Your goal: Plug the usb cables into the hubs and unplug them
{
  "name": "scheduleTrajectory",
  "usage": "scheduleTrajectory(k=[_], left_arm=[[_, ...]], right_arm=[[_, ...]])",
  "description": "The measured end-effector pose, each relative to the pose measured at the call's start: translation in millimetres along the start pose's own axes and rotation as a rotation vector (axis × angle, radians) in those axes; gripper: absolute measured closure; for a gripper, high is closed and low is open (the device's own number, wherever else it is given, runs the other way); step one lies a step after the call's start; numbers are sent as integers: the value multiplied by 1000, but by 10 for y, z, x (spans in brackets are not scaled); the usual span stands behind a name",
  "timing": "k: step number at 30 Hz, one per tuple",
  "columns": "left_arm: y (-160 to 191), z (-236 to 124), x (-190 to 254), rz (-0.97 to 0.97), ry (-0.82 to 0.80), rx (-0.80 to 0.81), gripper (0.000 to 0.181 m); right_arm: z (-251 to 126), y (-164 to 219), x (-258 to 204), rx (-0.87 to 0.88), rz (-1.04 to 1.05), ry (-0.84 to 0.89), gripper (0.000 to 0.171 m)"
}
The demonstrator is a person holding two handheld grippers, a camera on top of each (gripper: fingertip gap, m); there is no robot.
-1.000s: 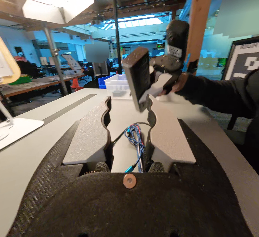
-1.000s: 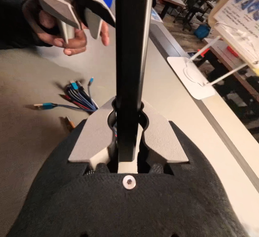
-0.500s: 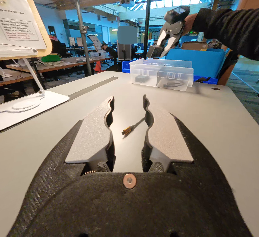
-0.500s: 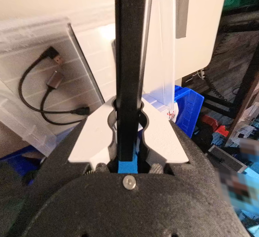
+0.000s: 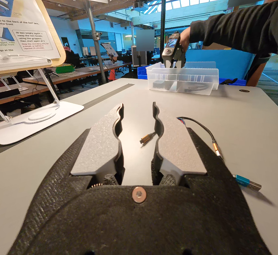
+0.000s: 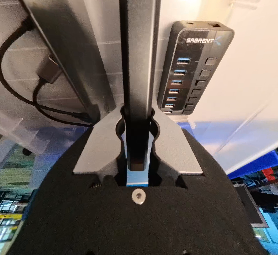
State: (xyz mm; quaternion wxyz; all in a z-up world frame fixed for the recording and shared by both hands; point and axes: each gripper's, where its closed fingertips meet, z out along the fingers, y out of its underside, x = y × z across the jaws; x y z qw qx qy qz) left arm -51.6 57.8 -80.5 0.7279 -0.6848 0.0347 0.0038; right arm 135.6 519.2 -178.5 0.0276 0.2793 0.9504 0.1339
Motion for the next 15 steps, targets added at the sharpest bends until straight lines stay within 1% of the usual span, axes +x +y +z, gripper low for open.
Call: scheduleTrajectory(k=[5,8,11,13,15], left_arm=[[-4,-6,-9,-7,0,3,141],[1,-5,-17,-11,-3,-2,141],[2,-12,-55,-29,-21,-4,141],[-2,-24,-104,-49,-45,-4,140],[-36,-46,-140,-71,-64,9,140]], right_arm=[[87,60,52,-77,20,20,141],[-10,165,127,-108,52,68,127],[-211,236,211,-93,100,153,115],[-415,223,278,-50,126,247,115],[-668,109,279,29,148,326,115]])
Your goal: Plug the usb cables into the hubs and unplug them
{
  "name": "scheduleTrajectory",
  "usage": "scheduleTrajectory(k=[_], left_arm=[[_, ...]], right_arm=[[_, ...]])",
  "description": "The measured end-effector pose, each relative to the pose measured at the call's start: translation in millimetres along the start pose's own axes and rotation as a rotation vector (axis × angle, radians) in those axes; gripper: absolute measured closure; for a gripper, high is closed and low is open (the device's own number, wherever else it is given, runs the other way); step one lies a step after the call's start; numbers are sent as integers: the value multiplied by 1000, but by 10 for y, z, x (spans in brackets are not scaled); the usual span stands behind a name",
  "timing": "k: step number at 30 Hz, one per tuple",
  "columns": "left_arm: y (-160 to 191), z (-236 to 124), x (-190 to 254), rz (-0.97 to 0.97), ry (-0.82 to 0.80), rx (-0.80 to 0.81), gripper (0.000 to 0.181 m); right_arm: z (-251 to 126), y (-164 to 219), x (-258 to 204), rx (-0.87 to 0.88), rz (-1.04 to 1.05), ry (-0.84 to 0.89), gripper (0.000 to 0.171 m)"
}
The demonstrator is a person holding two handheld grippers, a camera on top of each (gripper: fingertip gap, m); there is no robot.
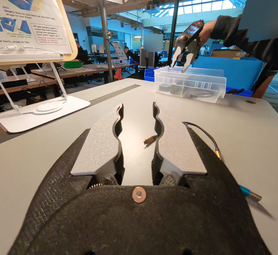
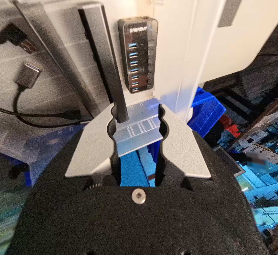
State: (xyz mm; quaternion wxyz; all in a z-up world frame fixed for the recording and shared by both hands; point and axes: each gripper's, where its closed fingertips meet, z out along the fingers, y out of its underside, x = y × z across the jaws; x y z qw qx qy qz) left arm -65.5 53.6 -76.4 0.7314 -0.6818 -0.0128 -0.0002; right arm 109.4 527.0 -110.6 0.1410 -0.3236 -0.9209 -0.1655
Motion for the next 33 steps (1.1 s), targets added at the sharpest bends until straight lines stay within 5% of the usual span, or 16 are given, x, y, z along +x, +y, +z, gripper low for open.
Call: scheduleTrajectory(k=[5,11,16,23,27,33], left_arm=[[-36,-14,-29,-42,-35,-21,140],[-47,3,68,-55,-19,-48,140],[-73,10,176,-33,3,-52,140],[-124,3,242,-19,17,-41,141],[-122,-1,229,-22,15,-43,141],[-147,-4,260,-47,37,-35,141]], right_arm=[[-632,-509,-60,187,17,140,115],[-1018,-1994,-1216,568,-69,-105,101],[-815,-2929,-2073,717,-100,-292,70],[-570,-3430,-2152,741,15,-372,37],[-572,-3357,-2125,714,16,-372,53],[-561,-3041,-2105,692,83,-336,112]])
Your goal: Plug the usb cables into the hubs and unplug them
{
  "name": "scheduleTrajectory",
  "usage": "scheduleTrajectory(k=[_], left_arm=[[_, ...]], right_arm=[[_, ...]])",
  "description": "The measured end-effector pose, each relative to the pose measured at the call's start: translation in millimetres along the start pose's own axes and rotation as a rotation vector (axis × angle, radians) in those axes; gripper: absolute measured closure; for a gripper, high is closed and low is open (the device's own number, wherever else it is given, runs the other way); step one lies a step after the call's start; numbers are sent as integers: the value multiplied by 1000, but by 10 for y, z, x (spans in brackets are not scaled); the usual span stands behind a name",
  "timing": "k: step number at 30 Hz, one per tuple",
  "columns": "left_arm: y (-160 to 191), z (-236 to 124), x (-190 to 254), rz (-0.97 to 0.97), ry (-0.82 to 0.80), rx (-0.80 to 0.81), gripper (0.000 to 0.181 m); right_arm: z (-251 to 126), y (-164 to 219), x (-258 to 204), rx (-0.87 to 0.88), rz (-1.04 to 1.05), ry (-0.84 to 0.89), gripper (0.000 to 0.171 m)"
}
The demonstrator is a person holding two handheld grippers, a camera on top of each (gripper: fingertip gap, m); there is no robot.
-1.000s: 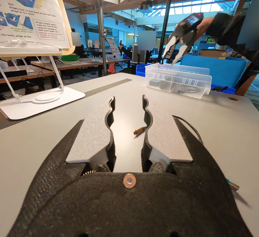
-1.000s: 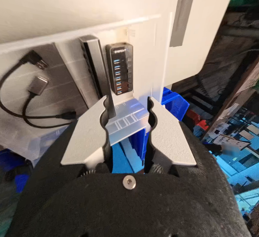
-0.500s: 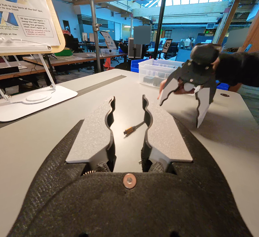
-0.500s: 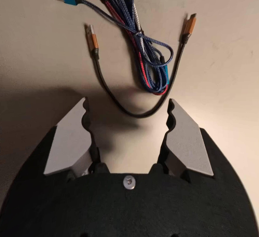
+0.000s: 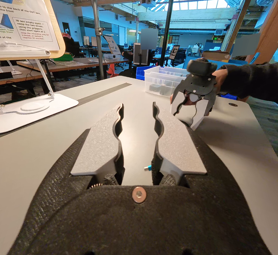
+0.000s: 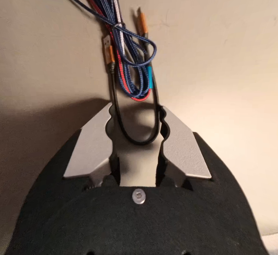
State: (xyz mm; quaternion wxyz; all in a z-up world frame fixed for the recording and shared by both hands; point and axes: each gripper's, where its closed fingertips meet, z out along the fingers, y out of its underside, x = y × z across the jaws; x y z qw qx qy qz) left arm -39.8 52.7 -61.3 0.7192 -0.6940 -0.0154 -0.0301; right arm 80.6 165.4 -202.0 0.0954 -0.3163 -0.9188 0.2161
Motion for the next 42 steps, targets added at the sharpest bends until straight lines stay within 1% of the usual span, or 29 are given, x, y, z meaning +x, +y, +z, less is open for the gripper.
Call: scheduleTrajectory(k=[1,2,7,11,13,15,17,18,19,22,26,36,39,42], left_arm=[[-3,2,11,-2,3,1,141],[-6,5,24,-3,8,1,141],[-17,18,92,-5,28,0,141],[-11,33,141,4,40,-4,141],[5,41,154,12,41,-11,141],[23,49,160,17,43,-17,141],[49,57,161,21,42,-27,141],[61,61,161,22,42,-32,141],[69,64,162,22,43,-34,141],[82,67,168,21,45,-39,141],[76,68,182,23,48,-39,141],[80,80,234,14,67,-41,141],[102,93,253,20,71,-49,141],[113,93,246,25,66,-53,141]], right_arm=[[-35,57,-17,-1,3,7,118],[-68,118,-43,-6,10,11,121],[-245,432,-91,-68,64,72,127],[-374,641,-33,-135,68,158,137],[-449,711,21,-189,14,223,144],[-549,742,105,-260,-94,316,151],[-660,729,206,-334,-216,421,158],[-706,708,243,-361,-264,462,165],[-742,676,265,-375,-305,491,167],[-833,624,312,-398,-374,542,168],[-1001,610,358,-414,-408,580,169],[-1854,627,541,-516,-522,756,170],[-2035,541,585,-527,-566,813,169],[-2132,476,633,-522,-593,856,169]])
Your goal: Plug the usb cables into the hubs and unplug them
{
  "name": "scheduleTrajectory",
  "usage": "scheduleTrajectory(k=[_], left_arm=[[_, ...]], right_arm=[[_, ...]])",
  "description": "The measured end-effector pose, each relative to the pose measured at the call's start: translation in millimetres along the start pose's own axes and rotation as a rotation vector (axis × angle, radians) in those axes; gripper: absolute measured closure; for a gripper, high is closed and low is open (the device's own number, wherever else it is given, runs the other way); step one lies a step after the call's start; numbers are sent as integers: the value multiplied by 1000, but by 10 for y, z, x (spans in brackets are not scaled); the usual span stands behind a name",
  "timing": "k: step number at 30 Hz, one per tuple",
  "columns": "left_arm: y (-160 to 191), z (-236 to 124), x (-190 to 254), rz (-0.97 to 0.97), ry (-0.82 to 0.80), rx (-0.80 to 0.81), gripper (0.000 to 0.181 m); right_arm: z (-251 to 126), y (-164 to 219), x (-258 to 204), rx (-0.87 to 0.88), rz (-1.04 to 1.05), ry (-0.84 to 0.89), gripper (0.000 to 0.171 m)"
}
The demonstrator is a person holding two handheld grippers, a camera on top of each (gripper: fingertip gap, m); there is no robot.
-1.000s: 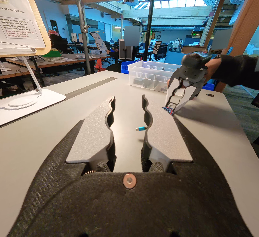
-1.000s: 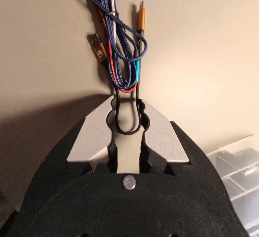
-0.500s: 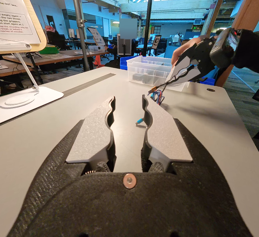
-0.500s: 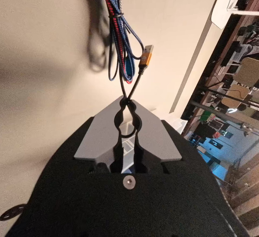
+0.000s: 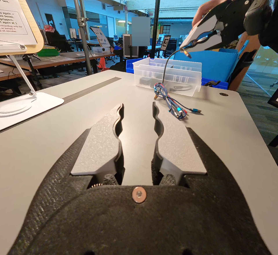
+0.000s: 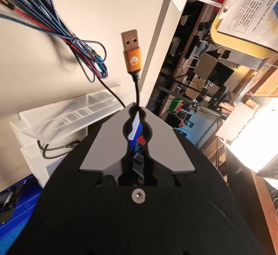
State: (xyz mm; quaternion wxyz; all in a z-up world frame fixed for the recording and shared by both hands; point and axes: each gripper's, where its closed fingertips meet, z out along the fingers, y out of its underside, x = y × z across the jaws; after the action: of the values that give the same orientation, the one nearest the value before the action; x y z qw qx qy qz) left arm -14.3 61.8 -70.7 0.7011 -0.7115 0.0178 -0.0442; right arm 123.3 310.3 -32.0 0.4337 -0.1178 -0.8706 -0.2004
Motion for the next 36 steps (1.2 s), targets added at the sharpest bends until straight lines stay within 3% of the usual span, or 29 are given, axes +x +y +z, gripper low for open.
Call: scheduleTrajectory(k=[9,22,27,36], left_arm=[[20,6,-5,-6,0,-5,142],[27,27,86,-5,30,-20,141],[14,29,132,1,40,-21,141],[18,61,260,3,75,-28,141]], right_arm=[[-305,289,722,-35,-23,306,169],[-691,135,1508,-37,-26,642,168],[-677,349,1339,-47,77,552,169],[-777,1554,652,-142,467,439,170]])
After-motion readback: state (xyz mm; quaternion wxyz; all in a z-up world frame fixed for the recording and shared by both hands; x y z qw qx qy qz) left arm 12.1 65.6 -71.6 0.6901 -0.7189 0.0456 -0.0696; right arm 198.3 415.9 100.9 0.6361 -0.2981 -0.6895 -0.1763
